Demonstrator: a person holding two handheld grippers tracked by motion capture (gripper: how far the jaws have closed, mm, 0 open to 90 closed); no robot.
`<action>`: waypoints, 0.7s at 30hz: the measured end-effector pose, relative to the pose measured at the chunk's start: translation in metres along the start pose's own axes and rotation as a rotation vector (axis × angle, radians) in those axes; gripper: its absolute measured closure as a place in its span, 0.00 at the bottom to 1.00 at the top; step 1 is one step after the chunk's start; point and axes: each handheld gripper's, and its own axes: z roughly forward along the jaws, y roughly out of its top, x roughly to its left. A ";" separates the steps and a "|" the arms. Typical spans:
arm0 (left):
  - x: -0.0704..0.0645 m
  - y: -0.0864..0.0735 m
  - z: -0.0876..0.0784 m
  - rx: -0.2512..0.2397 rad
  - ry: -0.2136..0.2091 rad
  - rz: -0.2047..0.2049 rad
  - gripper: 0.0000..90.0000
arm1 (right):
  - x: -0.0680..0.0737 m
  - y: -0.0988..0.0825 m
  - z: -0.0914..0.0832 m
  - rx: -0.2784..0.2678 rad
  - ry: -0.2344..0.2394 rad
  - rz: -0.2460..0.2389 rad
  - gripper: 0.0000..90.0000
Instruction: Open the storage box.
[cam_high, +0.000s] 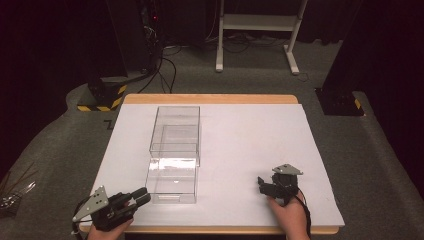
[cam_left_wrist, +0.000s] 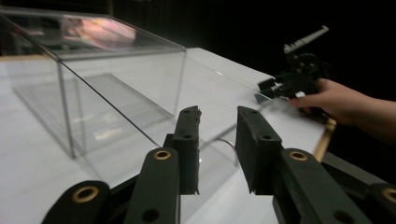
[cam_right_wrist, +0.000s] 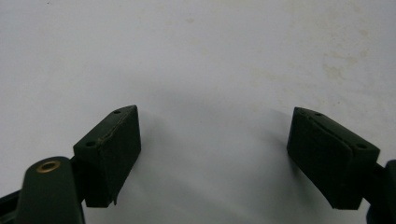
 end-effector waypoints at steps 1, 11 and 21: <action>0.002 0.002 0.001 -0.006 0.019 -0.002 0.73 | 0.000 0.000 0.000 0.000 0.000 0.000 0.20; 0.045 0.013 0.016 0.011 0.247 -0.005 0.66 | 0.000 0.000 0.000 0.000 0.000 0.000 0.20; 0.081 -0.008 0.045 0.283 0.575 -0.009 0.53 | 0.000 0.000 0.000 0.000 0.001 0.001 0.20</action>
